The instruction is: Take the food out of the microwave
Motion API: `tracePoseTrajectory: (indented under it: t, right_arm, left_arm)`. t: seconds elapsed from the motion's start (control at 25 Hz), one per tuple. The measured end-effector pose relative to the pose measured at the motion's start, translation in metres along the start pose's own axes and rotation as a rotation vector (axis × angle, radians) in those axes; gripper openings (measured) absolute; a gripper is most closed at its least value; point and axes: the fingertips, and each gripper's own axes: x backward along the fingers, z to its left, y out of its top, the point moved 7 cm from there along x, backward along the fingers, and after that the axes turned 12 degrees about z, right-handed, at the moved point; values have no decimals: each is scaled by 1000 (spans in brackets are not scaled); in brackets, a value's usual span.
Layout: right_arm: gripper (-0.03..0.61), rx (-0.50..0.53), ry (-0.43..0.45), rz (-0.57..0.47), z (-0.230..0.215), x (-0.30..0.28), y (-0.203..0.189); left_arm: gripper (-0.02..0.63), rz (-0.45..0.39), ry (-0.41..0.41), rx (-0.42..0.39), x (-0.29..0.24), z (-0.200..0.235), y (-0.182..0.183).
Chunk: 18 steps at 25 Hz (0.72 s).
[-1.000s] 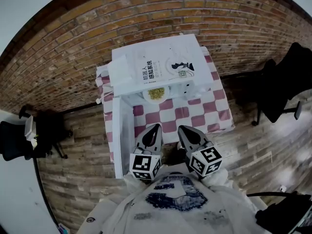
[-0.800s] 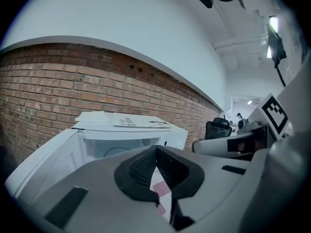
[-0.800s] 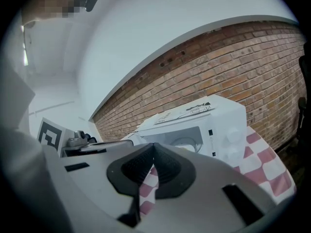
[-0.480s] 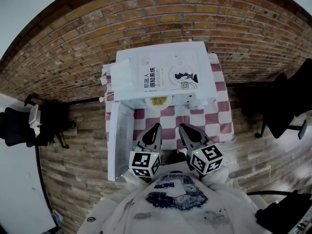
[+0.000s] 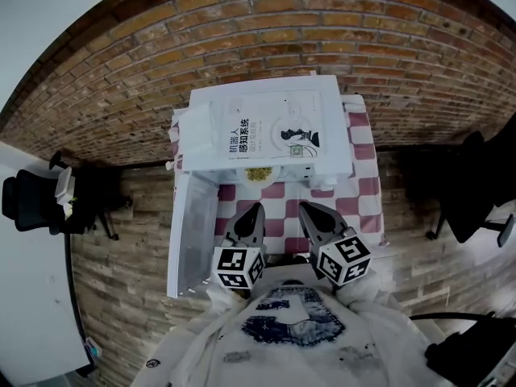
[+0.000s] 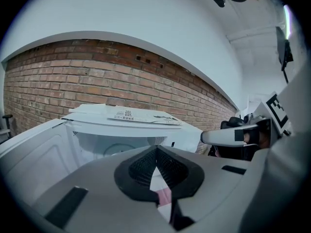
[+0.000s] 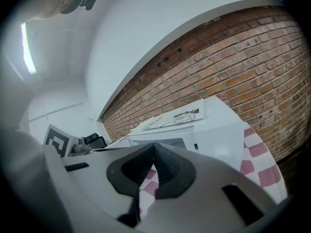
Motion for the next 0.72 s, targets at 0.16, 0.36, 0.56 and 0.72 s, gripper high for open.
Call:
tracePoseTrajectory:
  t: [0.16, 0.36, 0.56, 0.72]
  right_arm:
    - [14, 2, 10, -2, -11, 0, 2]
    - [14, 8, 27, 3, -13, -4, 5]
    - [14, 17, 38, 22, -13, -12, 5]
    - [14, 26, 38, 34, -15, -20, 8]
  left_arm:
    - [9, 10, 9, 4, -8, -4, -2]
    - [9, 20, 27, 16, -12, -1, -5]
    - [9, 19, -5, 78, -22, 6, -14]
    - [9, 31, -22, 122, -35, 16, -21]
